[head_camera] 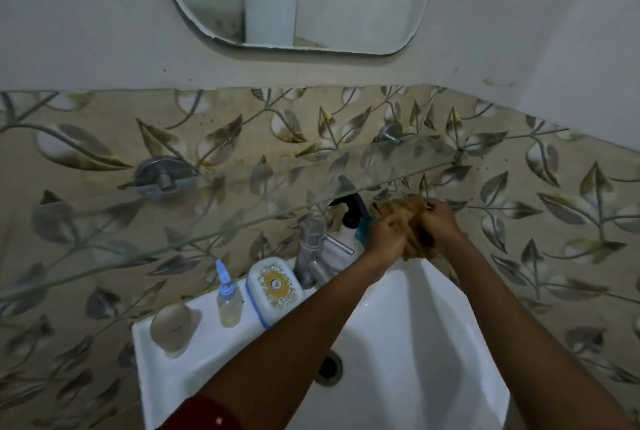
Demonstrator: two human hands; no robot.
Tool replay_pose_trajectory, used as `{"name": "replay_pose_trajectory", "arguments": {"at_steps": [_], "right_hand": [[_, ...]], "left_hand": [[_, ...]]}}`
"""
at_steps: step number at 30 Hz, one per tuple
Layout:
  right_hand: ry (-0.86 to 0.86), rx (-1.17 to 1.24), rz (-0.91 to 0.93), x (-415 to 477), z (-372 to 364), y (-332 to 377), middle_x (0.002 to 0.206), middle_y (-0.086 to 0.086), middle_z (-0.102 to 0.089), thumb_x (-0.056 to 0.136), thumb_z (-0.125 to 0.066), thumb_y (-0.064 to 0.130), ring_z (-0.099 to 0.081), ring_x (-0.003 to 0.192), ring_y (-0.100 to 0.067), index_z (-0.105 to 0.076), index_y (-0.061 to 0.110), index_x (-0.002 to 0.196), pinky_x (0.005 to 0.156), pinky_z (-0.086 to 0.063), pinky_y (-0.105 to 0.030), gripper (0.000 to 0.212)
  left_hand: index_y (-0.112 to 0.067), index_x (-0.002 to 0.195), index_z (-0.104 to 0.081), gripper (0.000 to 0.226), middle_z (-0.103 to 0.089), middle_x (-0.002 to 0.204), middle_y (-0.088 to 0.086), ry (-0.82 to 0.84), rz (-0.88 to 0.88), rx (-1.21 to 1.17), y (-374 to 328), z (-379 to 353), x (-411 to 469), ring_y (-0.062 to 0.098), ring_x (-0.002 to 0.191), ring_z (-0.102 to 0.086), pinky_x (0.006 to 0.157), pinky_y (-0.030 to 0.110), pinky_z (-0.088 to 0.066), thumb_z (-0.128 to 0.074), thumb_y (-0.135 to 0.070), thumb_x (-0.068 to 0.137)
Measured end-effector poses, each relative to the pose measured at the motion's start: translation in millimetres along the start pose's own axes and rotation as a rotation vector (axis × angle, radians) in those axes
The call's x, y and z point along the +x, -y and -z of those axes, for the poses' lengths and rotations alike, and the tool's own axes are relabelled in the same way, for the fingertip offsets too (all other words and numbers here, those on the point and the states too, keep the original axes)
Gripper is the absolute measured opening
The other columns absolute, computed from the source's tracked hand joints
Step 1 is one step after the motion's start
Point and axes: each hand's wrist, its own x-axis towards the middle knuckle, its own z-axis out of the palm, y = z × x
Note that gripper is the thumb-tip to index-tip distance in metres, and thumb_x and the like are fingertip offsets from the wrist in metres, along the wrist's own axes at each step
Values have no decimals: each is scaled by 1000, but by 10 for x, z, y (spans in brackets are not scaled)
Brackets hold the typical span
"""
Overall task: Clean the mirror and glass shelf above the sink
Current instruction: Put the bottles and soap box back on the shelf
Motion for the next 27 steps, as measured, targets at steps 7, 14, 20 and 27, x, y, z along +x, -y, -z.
{"name": "replay_pose_trajectory", "arguments": {"at_steps": [7,14,20,27], "right_hand": [[91,-277,225,455,-455,-241,106,-21,-68,83,-52,-6,-63,97,-31,-67,0,105,74,-42,-24,28],[71,-332,217,460,-408,-441,129,-23,-57,81,-59,-4,-54,118,-36,-53,-4,126,96,-45,-39,45],[-42,-229,300,131,-195,-341,120,-24,-62,82,-52,-12,-58,111,-36,-59,-3,119,79,-38,-17,39],[-124,-212,385,-918,-133,-95,128,-25,-55,81,-51,-13,-48,120,-41,-55,-6,122,104,-37,-46,42]], "left_hand": [[-6,134,-39,39,-54,127,22,-75,72,-32,226,19,461,34,113,-53,98,40,-48,-37,-7,95],[7,132,-37,43,-33,142,29,-93,-53,232,353,-123,425,35,128,-38,110,42,-34,-44,2,90],[-9,147,-13,63,-5,157,16,38,-163,401,306,-287,-103,28,142,-16,117,35,-19,-45,-6,92],[-18,143,-31,56,-31,152,-2,-108,-332,370,157,166,-1260,8,139,-27,115,21,-21,-44,-5,90]]}}
